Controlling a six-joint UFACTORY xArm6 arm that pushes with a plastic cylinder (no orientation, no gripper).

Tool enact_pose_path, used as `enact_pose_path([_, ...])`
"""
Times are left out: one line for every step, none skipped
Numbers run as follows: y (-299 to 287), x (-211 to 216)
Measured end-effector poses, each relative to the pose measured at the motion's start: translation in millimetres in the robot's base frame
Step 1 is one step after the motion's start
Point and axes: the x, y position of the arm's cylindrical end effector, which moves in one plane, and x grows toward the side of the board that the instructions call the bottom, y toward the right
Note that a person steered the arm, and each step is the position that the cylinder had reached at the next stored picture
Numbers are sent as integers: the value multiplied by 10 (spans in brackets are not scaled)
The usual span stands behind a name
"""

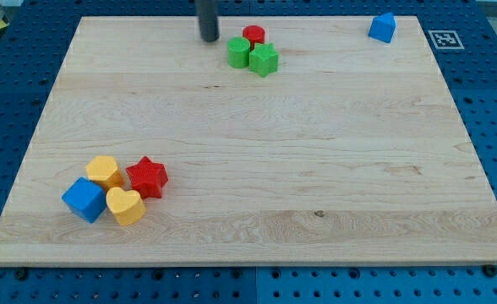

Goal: Separate the group of blocks

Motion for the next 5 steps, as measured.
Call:
enact_pose_path([215, -313])
enact_pose_path([825, -331])
enact_pose_path([1045, -168])
enact_pose_path([1121, 74])
enact_pose_path([1121, 74])
